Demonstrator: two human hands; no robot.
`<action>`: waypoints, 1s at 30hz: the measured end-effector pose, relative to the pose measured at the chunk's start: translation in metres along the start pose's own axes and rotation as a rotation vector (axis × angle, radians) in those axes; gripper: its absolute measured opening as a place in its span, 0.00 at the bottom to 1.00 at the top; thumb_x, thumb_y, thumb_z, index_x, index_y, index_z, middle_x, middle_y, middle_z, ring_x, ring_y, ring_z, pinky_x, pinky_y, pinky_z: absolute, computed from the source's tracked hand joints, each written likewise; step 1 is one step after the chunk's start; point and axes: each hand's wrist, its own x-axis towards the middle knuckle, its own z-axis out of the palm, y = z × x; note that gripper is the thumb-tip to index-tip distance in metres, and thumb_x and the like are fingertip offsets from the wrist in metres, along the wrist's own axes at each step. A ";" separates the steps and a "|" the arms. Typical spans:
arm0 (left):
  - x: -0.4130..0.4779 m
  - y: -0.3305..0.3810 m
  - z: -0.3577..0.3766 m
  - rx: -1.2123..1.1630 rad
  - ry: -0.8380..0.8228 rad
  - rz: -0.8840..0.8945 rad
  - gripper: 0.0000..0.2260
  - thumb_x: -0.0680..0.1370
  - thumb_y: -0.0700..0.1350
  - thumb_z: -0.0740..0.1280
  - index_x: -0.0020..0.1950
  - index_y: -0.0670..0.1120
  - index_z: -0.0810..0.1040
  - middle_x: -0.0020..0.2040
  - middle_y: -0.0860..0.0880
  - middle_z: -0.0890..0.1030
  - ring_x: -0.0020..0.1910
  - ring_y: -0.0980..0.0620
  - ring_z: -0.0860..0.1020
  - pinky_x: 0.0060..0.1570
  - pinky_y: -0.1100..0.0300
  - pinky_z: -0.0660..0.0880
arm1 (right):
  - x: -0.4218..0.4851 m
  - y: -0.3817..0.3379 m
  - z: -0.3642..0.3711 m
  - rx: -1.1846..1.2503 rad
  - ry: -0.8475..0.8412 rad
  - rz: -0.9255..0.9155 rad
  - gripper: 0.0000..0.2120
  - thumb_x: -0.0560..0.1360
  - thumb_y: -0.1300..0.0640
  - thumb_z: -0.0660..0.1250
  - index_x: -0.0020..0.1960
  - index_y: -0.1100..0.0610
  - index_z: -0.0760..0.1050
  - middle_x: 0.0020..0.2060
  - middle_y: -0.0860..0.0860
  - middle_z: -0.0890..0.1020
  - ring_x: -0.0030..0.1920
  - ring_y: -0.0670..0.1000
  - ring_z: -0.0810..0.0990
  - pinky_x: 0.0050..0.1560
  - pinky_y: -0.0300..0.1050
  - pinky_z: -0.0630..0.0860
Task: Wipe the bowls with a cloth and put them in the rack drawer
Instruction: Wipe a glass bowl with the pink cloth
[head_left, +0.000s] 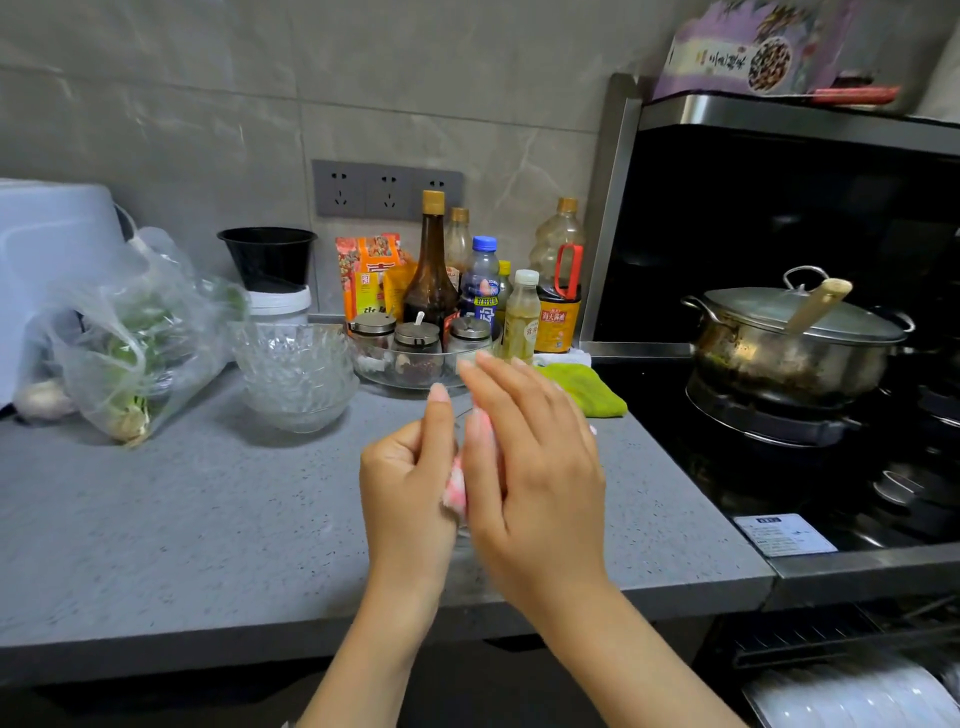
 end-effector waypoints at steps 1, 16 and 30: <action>0.000 0.002 0.000 0.008 -0.014 -0.005 0.27 0.76 0.57 0.62 0.22 0.42 0.65 0.23 0.45 0.64 0.25 0.50 0.63 0.26 0.60 0.61 | 0.004 0.002 -0.001 0.038 -0.009 0.042 0.20 0.80 0.51 0.51 0.64 0.54 0.76 0.62 0.47 0.78 0.65 0.46 0.73 0.66 0.49 0.69; 0.016 -0.001 -0.029 0.028 -0.191 -0.083 0.28 0.80 0.56 0.61 0.25 0.41 0.75 0.26 0.42 0.76 0.30 0.54 0.76 0.38 0.66 0.74 | 0.018 0.016 -0.033 0.712 -0.249 0.555 0.33 0.82 0.58 0.56 0.17 0.59 0.60 0.14 0.47 0.61 0.15 0.43 0.59 0.21 0.33 0.59; 0.015 0.008 -0.007 0.045 -0.024 -0.062 0.26 0.81 0.53 0.60 0.24 0.48 0.62 0.25 0.46 0.60 0.26 0.48 0.59 0.30 0.57 0.58 | 0.004 0.018 -0.019 0.324 -0.099 0.192 0.18 0.81 0.46 0.51 0.53 0.50 0.79 0.47 0.43 0.81 0.51 0.44 0.78 0.50 0.53 0.75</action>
